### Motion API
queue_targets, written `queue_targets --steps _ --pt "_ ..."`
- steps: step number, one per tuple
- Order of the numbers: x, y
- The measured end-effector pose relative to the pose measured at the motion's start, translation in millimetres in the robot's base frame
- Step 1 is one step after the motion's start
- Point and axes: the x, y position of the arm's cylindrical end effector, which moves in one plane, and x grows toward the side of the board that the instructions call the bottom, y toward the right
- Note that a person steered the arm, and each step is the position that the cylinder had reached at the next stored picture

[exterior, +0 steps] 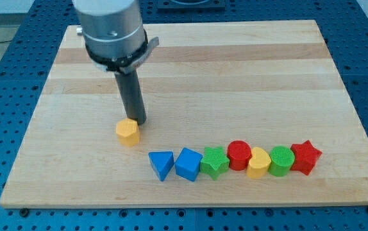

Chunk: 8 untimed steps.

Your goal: Push the yellow hexagon to the left of the blue triangle

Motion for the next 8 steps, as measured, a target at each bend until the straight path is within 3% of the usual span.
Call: queue_targets --steps 1,5,8 --pt "27 0" --pt "30 -75" --pt "65 -60"
